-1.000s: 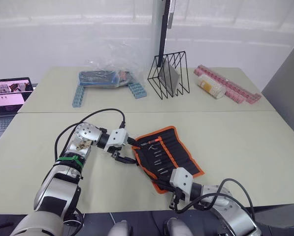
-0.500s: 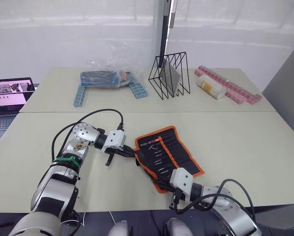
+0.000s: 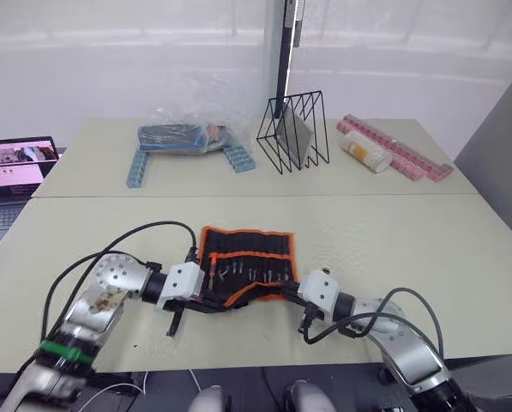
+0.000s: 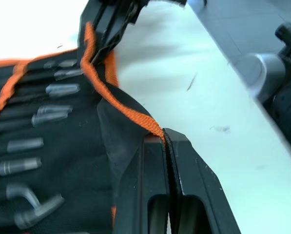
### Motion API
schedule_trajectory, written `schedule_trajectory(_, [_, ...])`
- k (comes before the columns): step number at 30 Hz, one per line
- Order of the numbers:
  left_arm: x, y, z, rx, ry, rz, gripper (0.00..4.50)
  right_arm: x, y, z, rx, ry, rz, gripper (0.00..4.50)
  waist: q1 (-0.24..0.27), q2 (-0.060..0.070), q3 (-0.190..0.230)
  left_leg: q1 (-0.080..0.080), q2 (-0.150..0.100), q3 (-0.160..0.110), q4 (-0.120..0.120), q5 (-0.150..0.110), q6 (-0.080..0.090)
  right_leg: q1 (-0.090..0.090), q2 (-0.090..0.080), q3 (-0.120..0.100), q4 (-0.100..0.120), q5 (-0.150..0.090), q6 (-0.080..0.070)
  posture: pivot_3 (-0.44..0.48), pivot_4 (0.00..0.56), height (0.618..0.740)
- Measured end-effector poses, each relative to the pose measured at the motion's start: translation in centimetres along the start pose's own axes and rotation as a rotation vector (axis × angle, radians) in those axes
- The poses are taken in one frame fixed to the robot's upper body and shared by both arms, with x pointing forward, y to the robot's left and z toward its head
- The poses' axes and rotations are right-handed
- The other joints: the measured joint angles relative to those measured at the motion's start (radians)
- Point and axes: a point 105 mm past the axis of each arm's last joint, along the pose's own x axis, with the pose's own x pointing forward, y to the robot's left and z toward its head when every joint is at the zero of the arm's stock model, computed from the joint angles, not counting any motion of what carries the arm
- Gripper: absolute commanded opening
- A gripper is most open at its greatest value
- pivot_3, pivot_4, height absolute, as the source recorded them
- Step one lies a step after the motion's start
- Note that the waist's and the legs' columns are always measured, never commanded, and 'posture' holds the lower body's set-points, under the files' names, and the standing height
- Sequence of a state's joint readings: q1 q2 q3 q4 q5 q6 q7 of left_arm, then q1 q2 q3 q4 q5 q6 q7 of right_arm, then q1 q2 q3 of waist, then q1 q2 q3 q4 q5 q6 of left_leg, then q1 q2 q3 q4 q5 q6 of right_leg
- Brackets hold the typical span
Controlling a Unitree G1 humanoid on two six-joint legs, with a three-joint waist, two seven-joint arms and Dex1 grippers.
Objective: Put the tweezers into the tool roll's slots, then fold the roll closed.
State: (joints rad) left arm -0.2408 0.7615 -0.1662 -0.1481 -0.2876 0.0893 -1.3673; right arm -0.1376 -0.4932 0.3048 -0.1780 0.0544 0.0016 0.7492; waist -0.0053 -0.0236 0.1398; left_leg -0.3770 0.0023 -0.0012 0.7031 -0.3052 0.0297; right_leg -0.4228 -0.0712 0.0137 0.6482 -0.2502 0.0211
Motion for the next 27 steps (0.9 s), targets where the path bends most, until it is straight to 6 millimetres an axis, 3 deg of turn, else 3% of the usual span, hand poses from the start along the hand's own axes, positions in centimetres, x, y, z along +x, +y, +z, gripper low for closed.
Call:
schedule_trajectory(4, [0.3, -1.1, 0.9, -0.111, 0.014, 0.078, 0.04, 0.2, -0.3, -0.1, -0.024, -0.011, 0.064, 0.00, 0.000, 0.000, 0.000, 0.002, 0.000, 0.000, 0.000, 0.000, 0.000, 0.001, 0.000, 0.000, 0.000, 0.000, 0.000, 0.000, 0.150, 0.724])
schedule_trajectory(9, [-0.2, -1.3, -0.5, -0.228, 0.079, 0.157, 0.04, 0.4, -0.4, -0.3, -0.011, -0.011, 0.122, 0.00, -0.001, 0.000, 0.000, 0.004, -0.001, 0.001, -0.002, 0.000, 0.000, 0.001, 0.000, 0.001, 0.000, 0.000, 0.000, 0.000, 0.150, 0.724])
schedule_trajectory(14, [-0.8, -0.5, -1.9, -0.301, 0.100, 0.226, 0.04, 0.4, -0.1, -0.7, 0.068, 0.009, 0.161, 0.00, 0.001, 0.000, 0.000, 0.004, -0.001, 0.001, -0.002, 0.000, 0.000, 0.001, -0.001, 0.000, 0.000, 0.000, 0.000, 0.000, 0.150, 0.724])
schedule_trajectory(27, [-1.0, 3.1, -2.6, -0.323, 0.106, 0.301, 0.04, 0.4, -0.6, -0.6, 0.247, 0.041, 0.115, 0.00, 0.006, 0.000, 0.000, 0.003, -0.003, 0.001, -0.003, 0.000, 0.000, 0.001, -0.003, 0.000, 0.001, 0.000, 0.000, 0.000, 0.150, 0.724])
